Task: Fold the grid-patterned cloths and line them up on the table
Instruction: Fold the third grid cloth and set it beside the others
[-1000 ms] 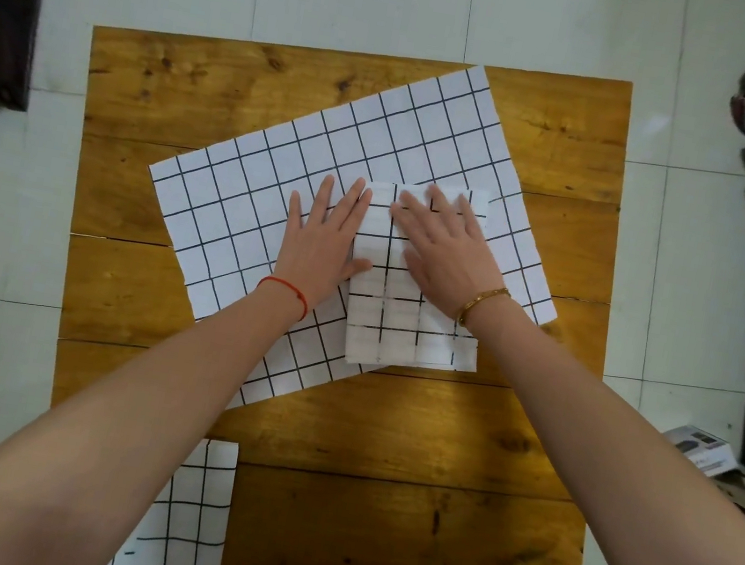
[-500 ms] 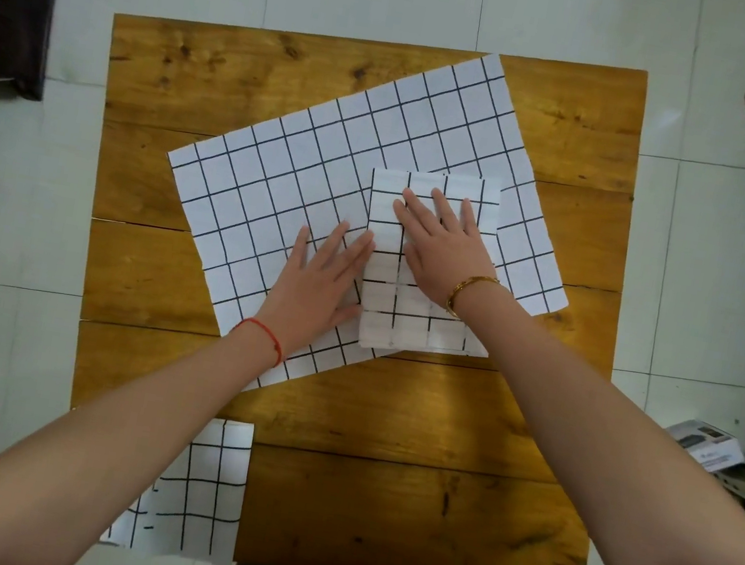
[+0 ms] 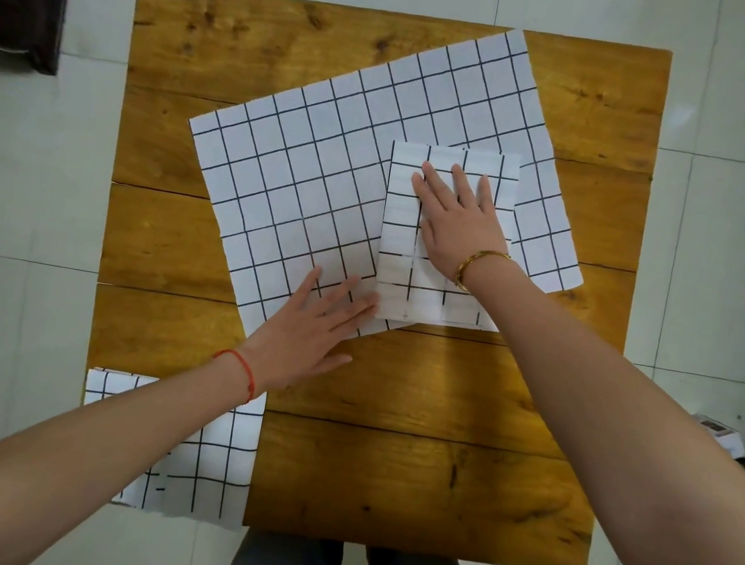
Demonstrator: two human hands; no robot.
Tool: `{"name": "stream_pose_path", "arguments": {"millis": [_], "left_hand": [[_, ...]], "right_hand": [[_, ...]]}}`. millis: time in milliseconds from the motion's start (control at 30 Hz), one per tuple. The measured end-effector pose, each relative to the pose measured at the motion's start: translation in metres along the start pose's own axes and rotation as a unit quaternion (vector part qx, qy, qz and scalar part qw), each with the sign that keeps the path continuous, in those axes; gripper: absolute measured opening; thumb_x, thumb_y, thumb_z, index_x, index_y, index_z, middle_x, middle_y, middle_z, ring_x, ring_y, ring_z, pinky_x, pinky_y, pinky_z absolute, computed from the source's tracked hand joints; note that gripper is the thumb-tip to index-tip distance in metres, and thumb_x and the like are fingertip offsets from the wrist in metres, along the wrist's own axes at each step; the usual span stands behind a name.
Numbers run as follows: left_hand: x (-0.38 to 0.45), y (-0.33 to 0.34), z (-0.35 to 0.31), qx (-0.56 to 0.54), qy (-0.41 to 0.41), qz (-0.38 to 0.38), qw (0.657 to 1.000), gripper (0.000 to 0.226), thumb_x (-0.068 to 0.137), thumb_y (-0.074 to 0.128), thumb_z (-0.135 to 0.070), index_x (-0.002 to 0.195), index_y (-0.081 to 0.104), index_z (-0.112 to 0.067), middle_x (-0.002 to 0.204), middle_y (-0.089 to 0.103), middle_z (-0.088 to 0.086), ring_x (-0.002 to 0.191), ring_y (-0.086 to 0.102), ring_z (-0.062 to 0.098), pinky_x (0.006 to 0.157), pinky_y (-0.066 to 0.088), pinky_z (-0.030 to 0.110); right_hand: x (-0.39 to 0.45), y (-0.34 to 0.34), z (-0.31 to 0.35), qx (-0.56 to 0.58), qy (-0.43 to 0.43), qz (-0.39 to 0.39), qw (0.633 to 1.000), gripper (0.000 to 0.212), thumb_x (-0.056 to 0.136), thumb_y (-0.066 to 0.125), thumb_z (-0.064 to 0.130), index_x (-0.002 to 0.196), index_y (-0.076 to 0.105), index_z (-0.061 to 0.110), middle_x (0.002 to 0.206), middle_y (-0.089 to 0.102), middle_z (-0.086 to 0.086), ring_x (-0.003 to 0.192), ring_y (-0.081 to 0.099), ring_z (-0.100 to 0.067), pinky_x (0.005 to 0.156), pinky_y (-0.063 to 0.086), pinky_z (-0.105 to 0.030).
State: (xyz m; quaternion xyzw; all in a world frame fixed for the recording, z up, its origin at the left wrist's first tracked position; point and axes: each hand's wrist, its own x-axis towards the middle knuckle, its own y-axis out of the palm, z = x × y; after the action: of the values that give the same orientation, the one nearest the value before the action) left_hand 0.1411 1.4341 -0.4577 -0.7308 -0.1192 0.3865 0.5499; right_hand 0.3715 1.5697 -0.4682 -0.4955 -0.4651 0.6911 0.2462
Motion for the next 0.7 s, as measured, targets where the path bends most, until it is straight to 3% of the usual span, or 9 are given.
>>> {"name": "stream_pose_path", "arguments": {"millis": [133,233,333,433,533,700], "left_hand": [[0.005,-0.004,0.002,-0.001,0.006,-0.001,1.0,0.061,0.101,0.024,-0.048,0.154,0.017,-0.018,0.161,0.016,0.004,0.149,0.006,0.03,0.115,0.015,0.058],[0.015,-0.011,0.002,-0.023,-0.013,-0.022,0.999,0.054,0.101,0.029,-0.039,0.149,0.032,-0.016,0.156,0.031,0.006,0.146,0.021,0.03,0.115,0.021,0.055],[0.033,-0.026,0.004,-0.061,-0.067,-0.064,0.994,0.051,0.099,0.028,-0.033,0.145,0.039,-0.012,0.151,0.038,0.006,0.141,0.031,0.03,0.114,0.027,0.052],[0.053,-0.037,0.009,-0.073,-0.116,-0.067,0.988,0.054,0.098,0.024,-0.032,0.145,0.039,-0.01,0.148,0.041,0.007,0.138,0.035,0.03,0.112,0.03,0.05],[0.068,-0.04,0.013,-0.075,-0.145,-0.057,0.985,0.054,0.097,0.026,-0.031,0.144,0.038,-0.009,0.146,0.041,0.007,0.136,0.035,0.031,0.112,0.03,0.05],[0.076,-0.041,0.01,-0.094,-0.168,-0.063,0.979,0.05,0.095,0.031,-0.028,0.14,0.042,-0.008,0.142,0.044,0.008,0.132,0.038,0.03,0.11,0.032,0.048]], "right_hand": [[-0.001,0.001,0.001,-0.002,-0.001,-0.014,1.0,0.057,0.101,0.02,0.03,0.153,-0.001,0.02,0.161,-0.003,0.002,0.147,0.001,-0.03,0.118,0.003,-0.053],[-0.006,-0.001,-0.001,0.032,0.001,-0.067,0.997,0.06,0.099,0.029,0.024,0.153,0.003,0.016,0.16,0.007,-0.004,0.146,0.013,-0.031,0.118,0.012,-0.05],[-0.007,-0.007,-0.014,0.123,0.063,-0.147,0.979,0.056,0.096,0.039,0.019,0.149,0.022,0.009,0.155,0.025,-0.011,0.14,0.026,-0.031,0.117,0.021,-0.045],[-0.001,-0.015,-0.034,0.144,0.101,-0.194,0.965,0.043,0.092,0.046,0.014,0.134,0.045,0.006,0.141,0.044,-0.013,0.13,0.039,-0.029,0.109,0.032,-0.04],[0.008,-0.024,-0.048,0.147,0.115,-0.18,0.966,0.036,0.089,0.049,0.012,0.125,0.051,0.008,0.133,0.05,-0.009,0.124,0.041,-0.029,0.1,0.036,-0.039],[0.022,-0.029,-0.05,0.147,0.118,-0.12,0.975,0.043,0.086,0.052,0.011,0.129,0.047,0.01,0.131,0.05,-0.011,0.12,0.042,-0.032,0.097,0.036,-0.042]]}}
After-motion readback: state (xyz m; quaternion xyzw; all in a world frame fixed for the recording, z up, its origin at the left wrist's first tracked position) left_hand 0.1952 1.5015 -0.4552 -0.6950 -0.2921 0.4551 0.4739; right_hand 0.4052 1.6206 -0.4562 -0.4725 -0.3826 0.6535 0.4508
